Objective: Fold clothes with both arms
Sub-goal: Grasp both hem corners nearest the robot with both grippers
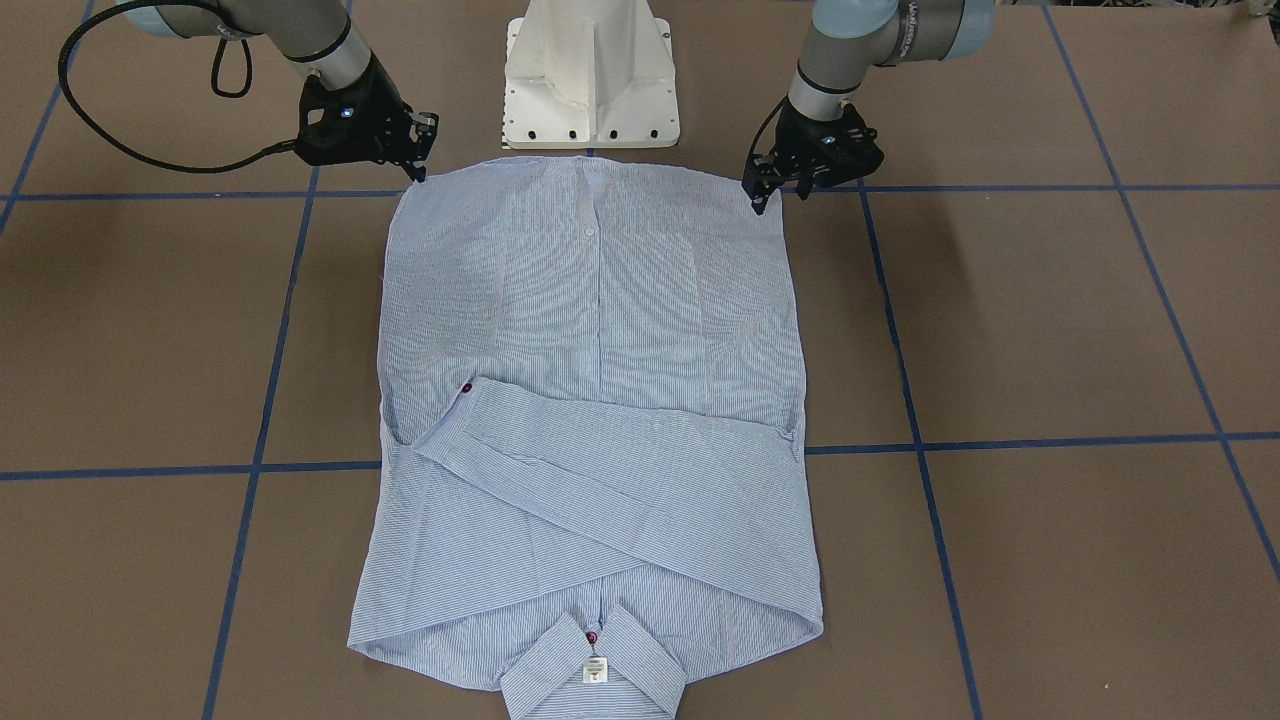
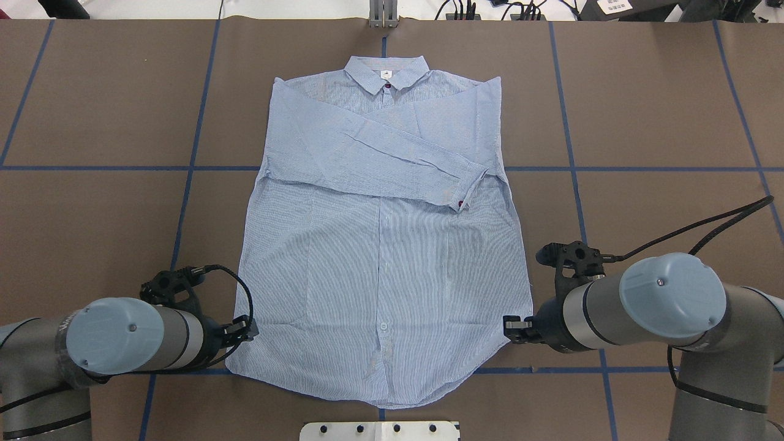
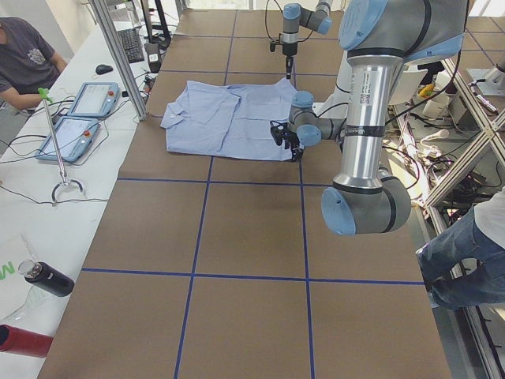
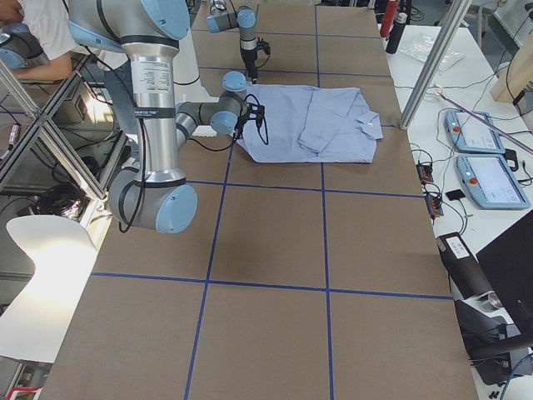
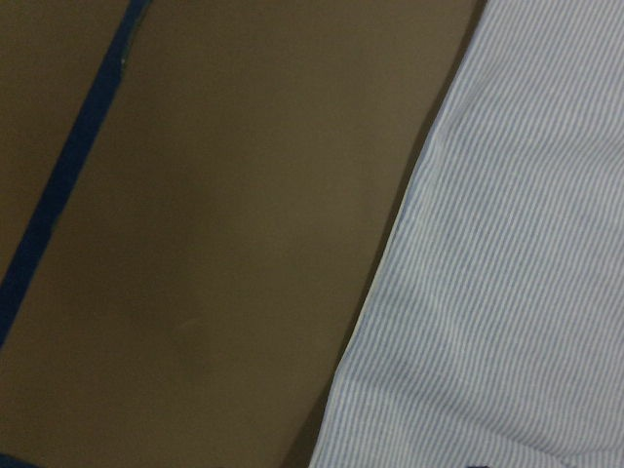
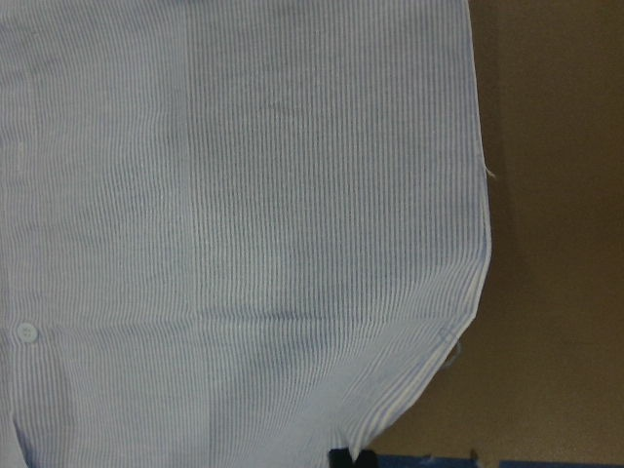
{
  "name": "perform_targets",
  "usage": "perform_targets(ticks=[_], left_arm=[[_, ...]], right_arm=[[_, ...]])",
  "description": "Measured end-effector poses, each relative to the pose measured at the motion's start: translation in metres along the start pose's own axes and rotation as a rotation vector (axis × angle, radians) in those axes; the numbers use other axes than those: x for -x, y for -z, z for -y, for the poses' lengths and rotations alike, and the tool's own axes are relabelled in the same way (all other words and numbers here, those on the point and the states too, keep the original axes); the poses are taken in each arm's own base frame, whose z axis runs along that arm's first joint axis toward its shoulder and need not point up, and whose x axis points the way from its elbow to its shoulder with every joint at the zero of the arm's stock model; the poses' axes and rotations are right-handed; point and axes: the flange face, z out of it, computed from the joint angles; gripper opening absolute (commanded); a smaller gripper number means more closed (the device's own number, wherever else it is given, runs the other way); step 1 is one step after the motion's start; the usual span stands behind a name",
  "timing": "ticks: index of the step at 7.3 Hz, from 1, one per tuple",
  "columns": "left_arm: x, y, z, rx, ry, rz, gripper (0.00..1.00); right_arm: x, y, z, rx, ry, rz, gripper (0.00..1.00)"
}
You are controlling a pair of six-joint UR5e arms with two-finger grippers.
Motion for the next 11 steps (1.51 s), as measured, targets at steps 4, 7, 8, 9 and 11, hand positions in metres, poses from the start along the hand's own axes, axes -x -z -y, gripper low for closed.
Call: perform_targets(ticks=[4, 7, 8, 9, 11], left_arm=[[-0.0018, -0.0022, -0.0029, 0.002, -0.003, 0.0, 0.46], [-0.0018, -0.0022, -0.003, 0.002, -0.005, 0.0, 0.46], [-0.0018, -0.0022, -0.0033, 0.002, -0.005, 0.0, 0.46], [-0.0017, -0.0026, -0.0035, 0.002, -0.005, 0.001, 0.46], [-0.0015, -0.0029, -0.0039, 0.003, -0.007, 0.002, 0.46]], right_arm=[[0.0004, 0.0056, 0.0079, -0.002, -0.012, 0.006, 0.0], [-0.0009, 0.0057, 0.0099, -0.004, -0.016, 0.001, 0.0], [-0.0012, 0.0059, 0.0105, -0.004, -0.017, 0.0, 0.0], [-0.0013, 0.0058, 0.0107, -0.004, -0.018, -0.001, 0.0], [-0.0017, 0.0054, 0.0111, -0.004, -0.019, -0.003, 0.0]])
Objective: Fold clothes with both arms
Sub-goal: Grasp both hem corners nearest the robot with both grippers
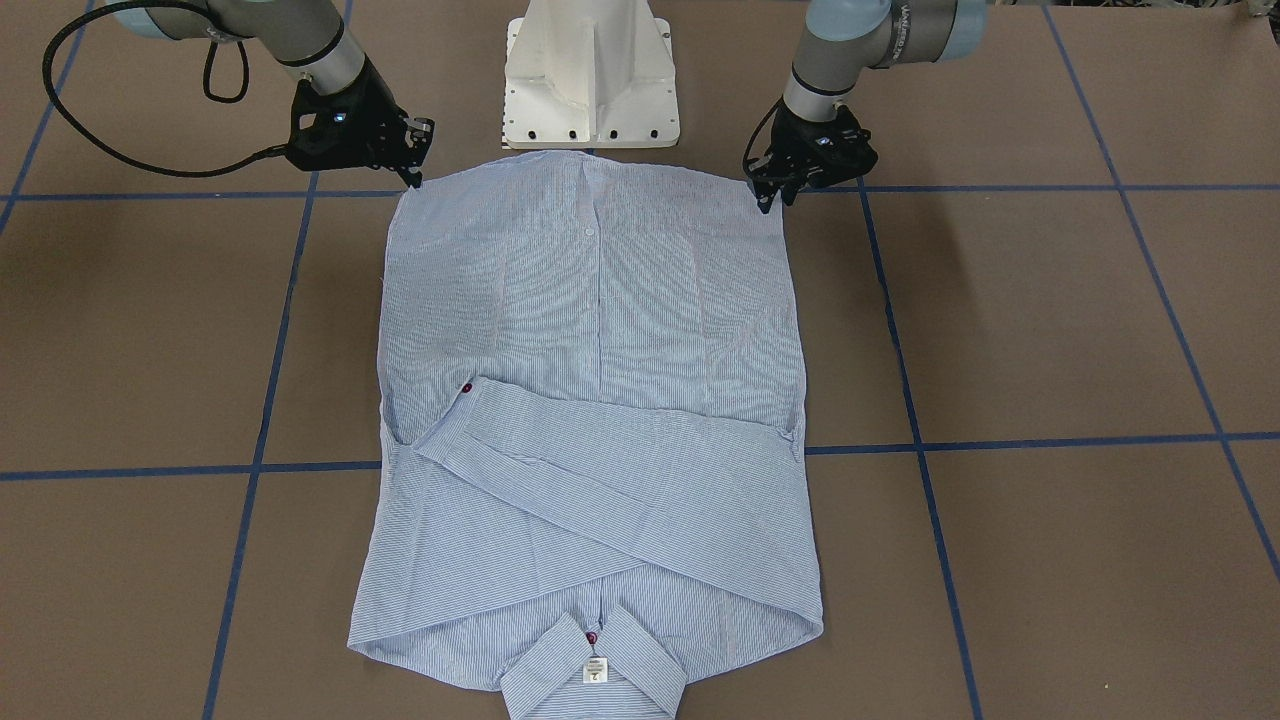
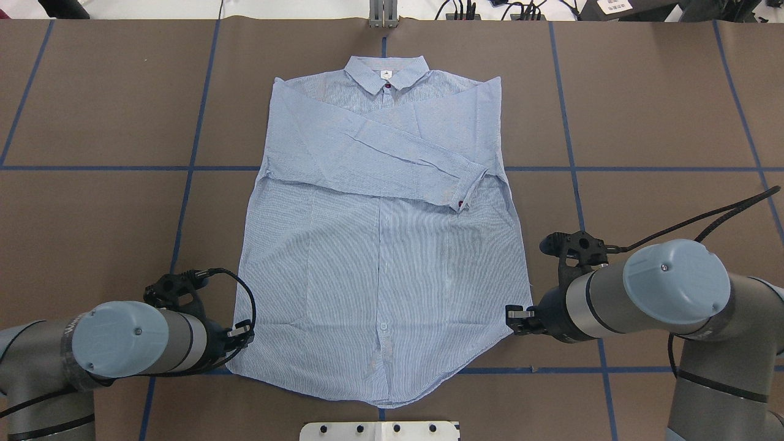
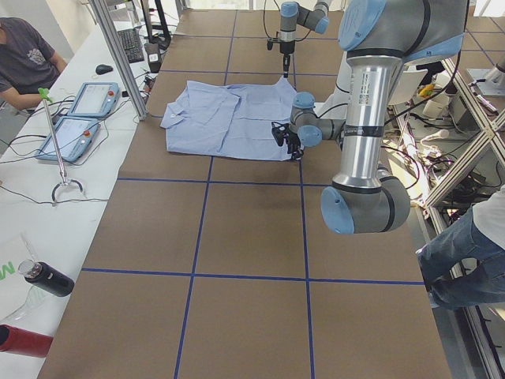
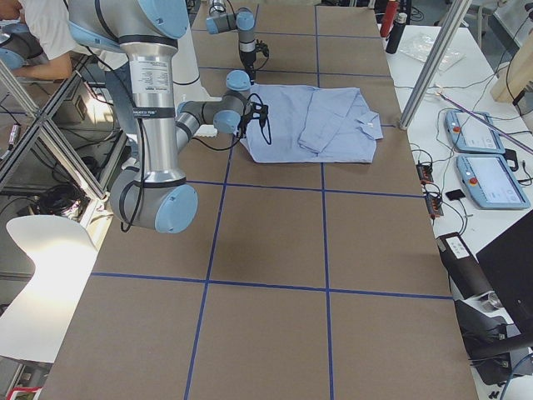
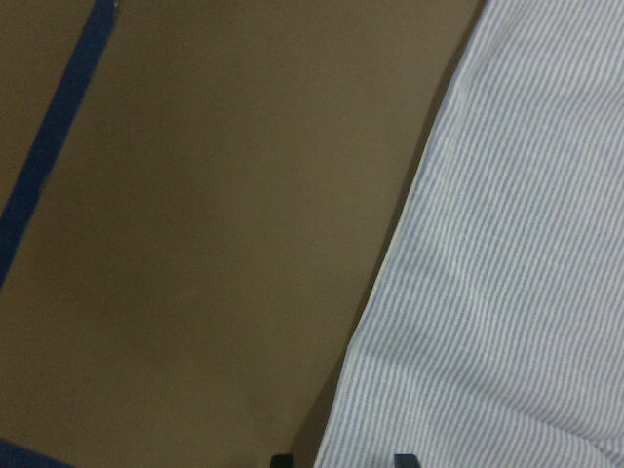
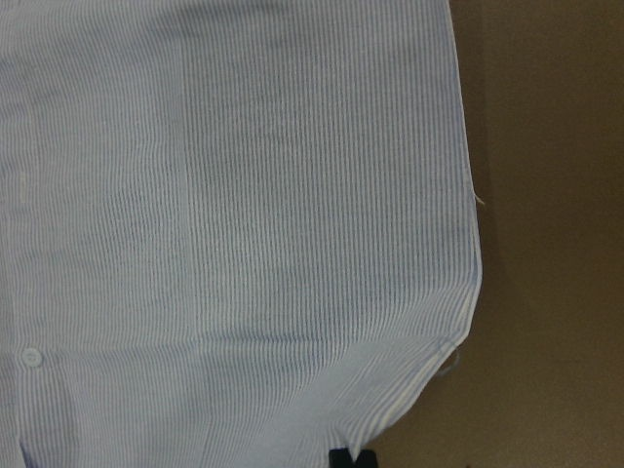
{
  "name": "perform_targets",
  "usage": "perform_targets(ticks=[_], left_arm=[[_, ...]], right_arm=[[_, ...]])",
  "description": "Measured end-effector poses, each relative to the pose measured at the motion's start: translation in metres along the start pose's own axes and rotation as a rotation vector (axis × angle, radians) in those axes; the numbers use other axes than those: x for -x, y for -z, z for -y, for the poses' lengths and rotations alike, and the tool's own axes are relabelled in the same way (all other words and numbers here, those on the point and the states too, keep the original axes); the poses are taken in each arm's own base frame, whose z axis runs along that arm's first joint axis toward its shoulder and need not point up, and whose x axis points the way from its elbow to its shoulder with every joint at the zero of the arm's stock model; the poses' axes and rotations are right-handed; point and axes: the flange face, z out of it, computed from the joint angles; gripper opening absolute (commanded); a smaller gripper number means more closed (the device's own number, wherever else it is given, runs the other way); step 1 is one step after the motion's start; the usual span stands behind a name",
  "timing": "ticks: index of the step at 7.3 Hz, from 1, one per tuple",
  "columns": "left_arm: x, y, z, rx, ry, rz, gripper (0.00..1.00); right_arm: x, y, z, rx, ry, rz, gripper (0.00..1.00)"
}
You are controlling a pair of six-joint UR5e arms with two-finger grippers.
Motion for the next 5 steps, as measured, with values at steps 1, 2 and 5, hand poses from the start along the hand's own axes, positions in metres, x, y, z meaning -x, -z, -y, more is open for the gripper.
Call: perform_targets(ticks=[1, 2, 5], left_arm=[[0.0002, -0.0006, -0.001, 0.001, -0.002, 0.002, 0.46], [0.0008, -0.0022, -0.0024, 0.003, -0.004, 0.006, 0.46], [0.0012, -0.0066, -0.0088, 0.013, -0.013, 0.017, 0.14]], right_arm=[[-0.0002, 0.0, 0.0003, 0.0, 0.0, 0.0, 0.0], [-0.0004, 0.0, 0.0007, -0.001, -0.001, -0.001, 0.0], [-0.0011, 0.0, 0.0018, -0.001, -0.002, -0.002, 0.0]])
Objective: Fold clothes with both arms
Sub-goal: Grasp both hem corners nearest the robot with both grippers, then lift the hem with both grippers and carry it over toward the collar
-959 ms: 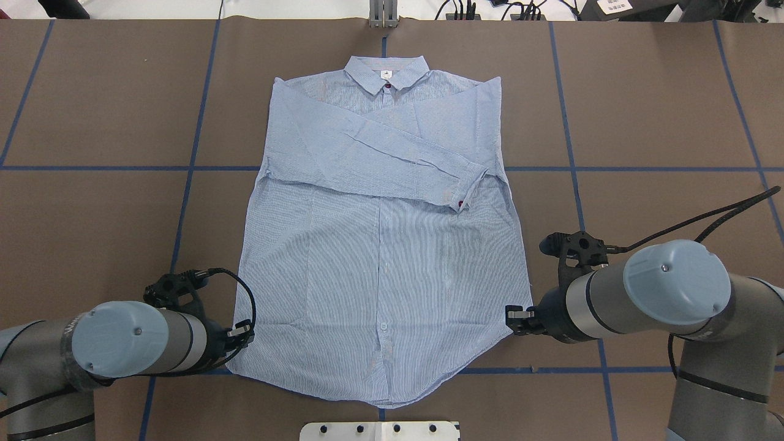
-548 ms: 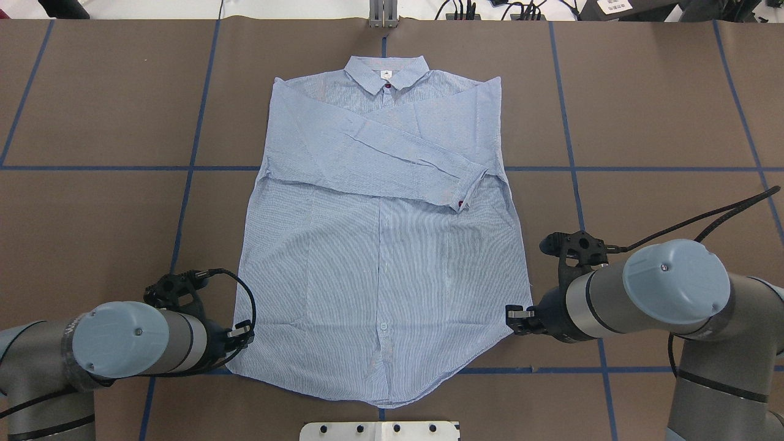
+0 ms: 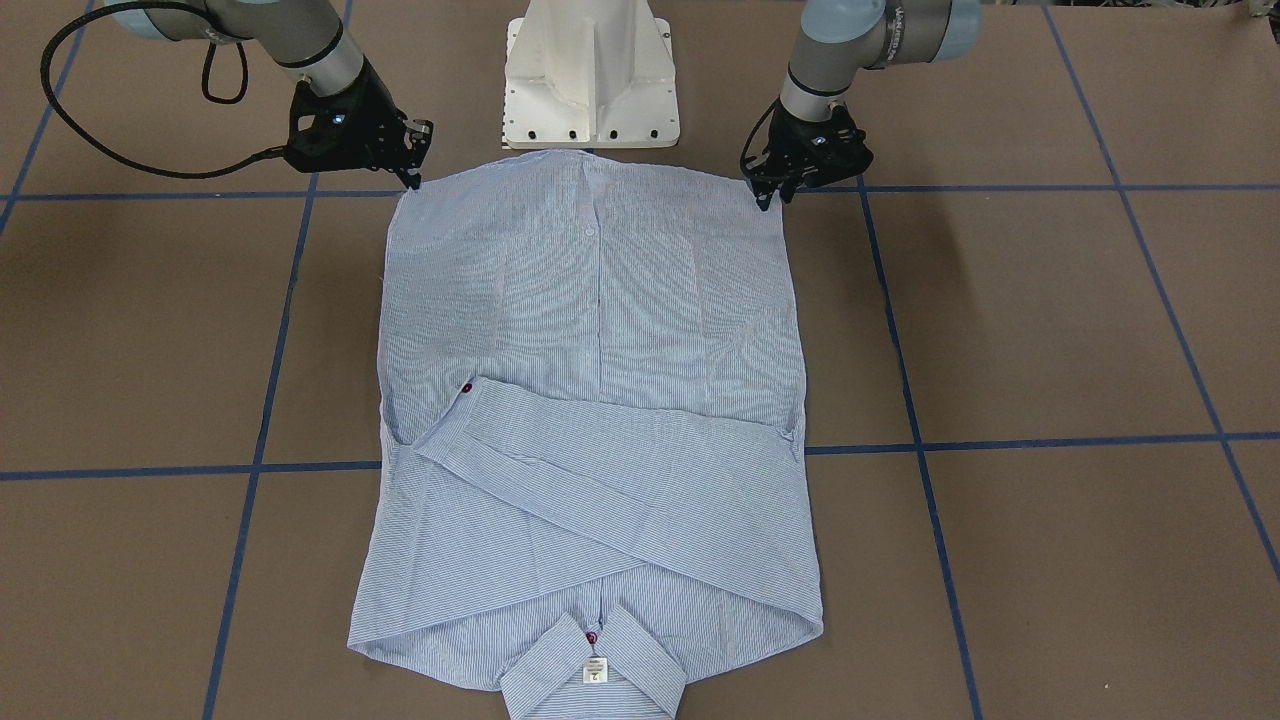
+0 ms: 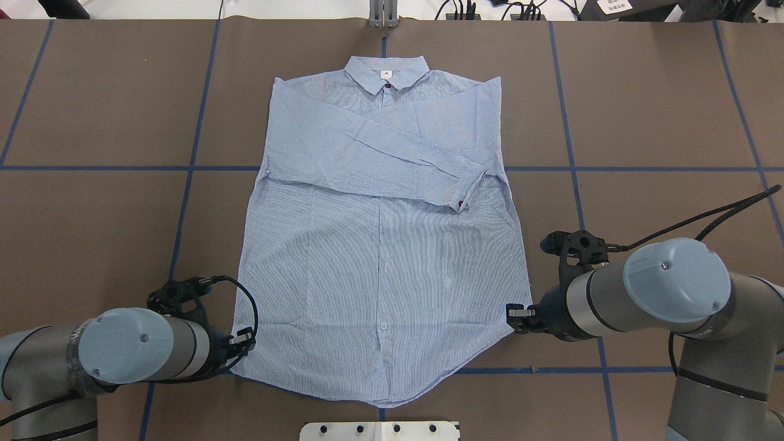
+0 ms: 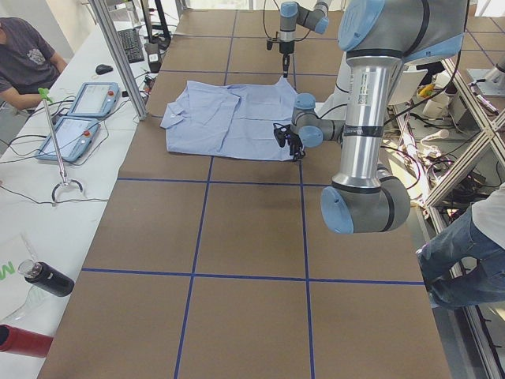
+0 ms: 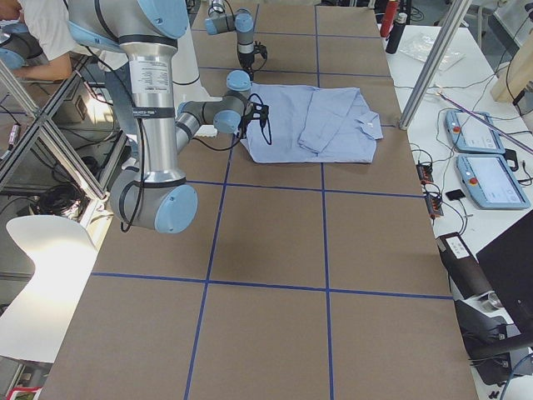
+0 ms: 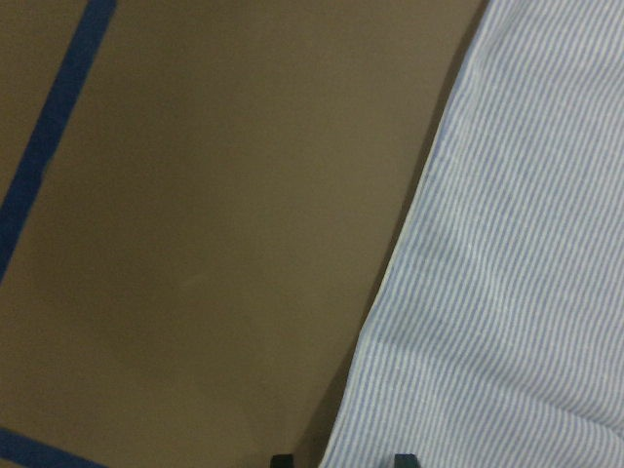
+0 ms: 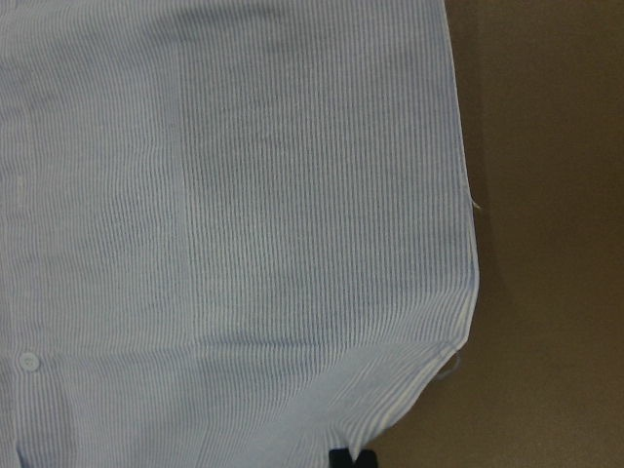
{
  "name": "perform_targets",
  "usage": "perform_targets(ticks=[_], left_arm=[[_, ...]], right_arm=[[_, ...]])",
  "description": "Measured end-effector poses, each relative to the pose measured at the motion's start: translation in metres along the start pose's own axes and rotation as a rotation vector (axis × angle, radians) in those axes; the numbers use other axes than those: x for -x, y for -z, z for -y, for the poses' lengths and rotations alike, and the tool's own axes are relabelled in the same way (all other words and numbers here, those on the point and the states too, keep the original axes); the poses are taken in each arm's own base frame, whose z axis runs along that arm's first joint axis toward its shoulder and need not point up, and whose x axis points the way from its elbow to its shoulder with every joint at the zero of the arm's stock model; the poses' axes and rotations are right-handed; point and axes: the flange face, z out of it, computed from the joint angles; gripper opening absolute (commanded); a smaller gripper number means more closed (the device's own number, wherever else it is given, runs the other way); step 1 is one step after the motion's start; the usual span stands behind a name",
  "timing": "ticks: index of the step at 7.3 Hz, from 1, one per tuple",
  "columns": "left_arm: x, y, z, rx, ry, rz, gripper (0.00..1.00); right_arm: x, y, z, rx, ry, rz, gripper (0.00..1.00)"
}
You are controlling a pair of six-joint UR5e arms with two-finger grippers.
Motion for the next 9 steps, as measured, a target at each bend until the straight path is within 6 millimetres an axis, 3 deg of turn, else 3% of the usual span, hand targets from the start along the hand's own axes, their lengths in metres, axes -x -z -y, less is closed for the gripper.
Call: perform_targets(ticks=[1, 5, 8, 9], left_arm=[[-0.001, 0.0, -0.001, 0.002, 0.0, -0.002, 0.0], [-0.009, 0.015, -0.004, 0.013, -0.002, -0.031, 0.0], [-0.013, 0.073, -0.012, 0.053, -0.013, -0.031, 0.0], [-0.012, 0.095, -0.018, 0.074, -0.031, -0.006, 0.0]], right_arm=[[-0.001, 0.0, 0.001, 0.002, -0.001, -0.001, 0.0], [-0.005, 0.005, 0.007, 0.014, -0.012, 0.001, 0.0], [-0.014, 0.042, 0.031, 0.1, -0.053, 0.061, 0.0], [-0.014, 0.055, 0.03, 0.141, -0.054, 0.087, 0.0]])
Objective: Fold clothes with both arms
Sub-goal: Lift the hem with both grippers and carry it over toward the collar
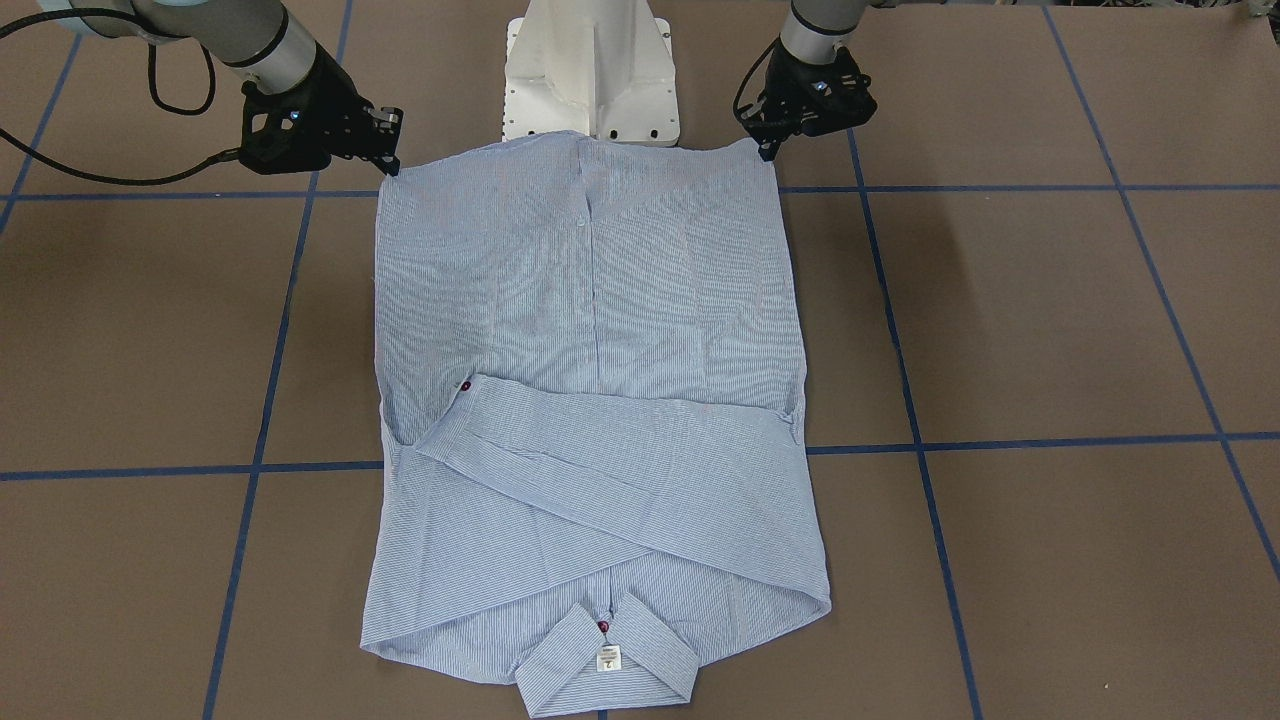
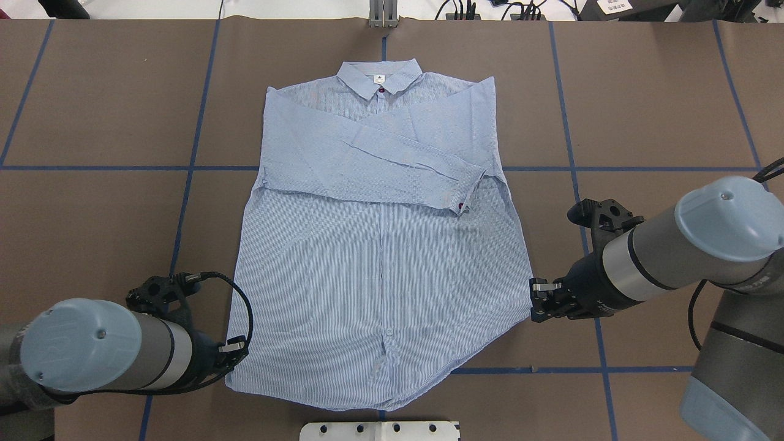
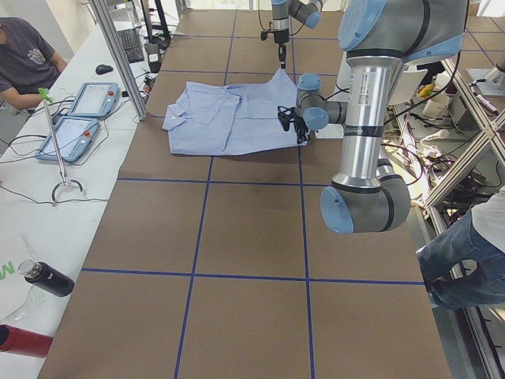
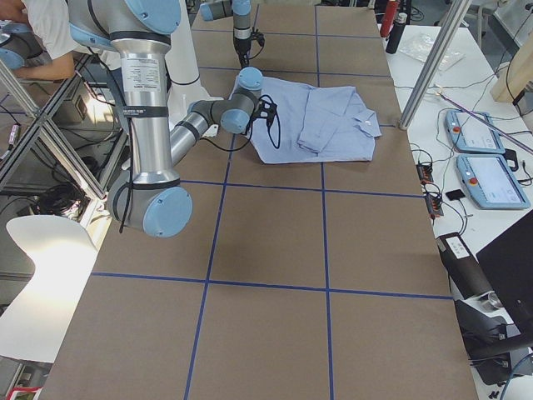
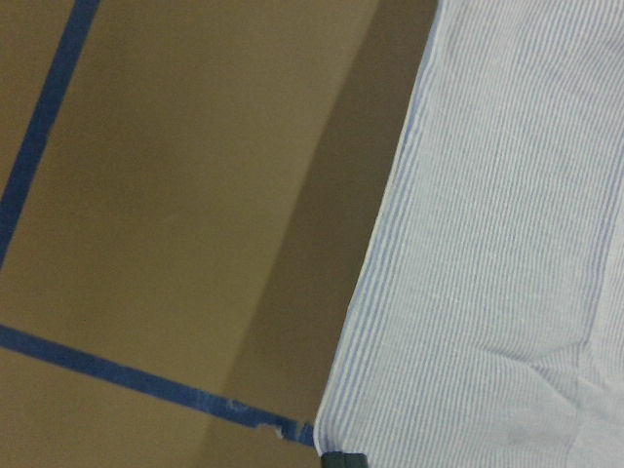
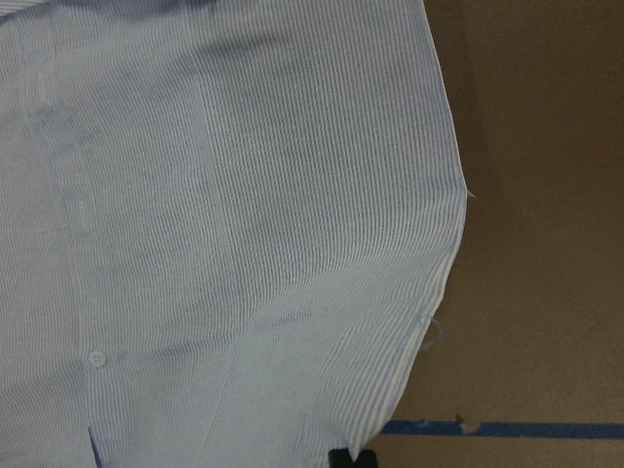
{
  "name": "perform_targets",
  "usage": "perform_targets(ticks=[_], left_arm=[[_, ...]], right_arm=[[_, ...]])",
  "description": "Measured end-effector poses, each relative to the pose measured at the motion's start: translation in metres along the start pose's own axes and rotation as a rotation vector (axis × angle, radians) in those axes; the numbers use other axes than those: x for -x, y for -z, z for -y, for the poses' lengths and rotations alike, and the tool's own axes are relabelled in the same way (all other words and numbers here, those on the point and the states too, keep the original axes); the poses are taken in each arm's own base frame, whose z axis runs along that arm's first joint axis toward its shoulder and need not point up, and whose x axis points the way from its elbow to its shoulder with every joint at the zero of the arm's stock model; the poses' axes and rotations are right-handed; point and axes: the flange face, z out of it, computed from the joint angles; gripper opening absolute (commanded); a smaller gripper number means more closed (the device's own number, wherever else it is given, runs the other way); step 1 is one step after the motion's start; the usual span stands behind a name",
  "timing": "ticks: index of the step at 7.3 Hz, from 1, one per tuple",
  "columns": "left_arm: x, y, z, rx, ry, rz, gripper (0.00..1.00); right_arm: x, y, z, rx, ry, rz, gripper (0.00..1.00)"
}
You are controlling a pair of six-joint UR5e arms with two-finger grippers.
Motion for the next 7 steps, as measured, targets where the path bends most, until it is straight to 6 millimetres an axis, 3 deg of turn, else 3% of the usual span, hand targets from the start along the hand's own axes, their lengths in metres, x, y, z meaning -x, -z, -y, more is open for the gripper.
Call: perform_targets(ticks=[3, 5, 6, 7], left_arm=[[-0.002, 0.038, -0.027, 0.08, -0.05, 0.053, 0.0], [-0.004, 0.049, -0.065, 0.148, -0.106, 0.069, 0.0], [-0.005, 0.051, -0.07, 0.158, -0.115, 0.073, 0.0], [-0.009, 0.049, -0.059, 0.139, -0.122, 0.073, 0.0]], right_arm=[[-0.002, 0.017, -0.021, 0.194, -0.003, 0.04, 0.0], [-0.009, 0.024, -0.032, 0.268, -0.008, 0.047, 0.0], [-0.011, 0.025, -0.028, 0.267, -0.016, 0.047, 0.0], [-0.015, 0.027, -0.014, 0.241, -0.024, 0.049, 0.0]])
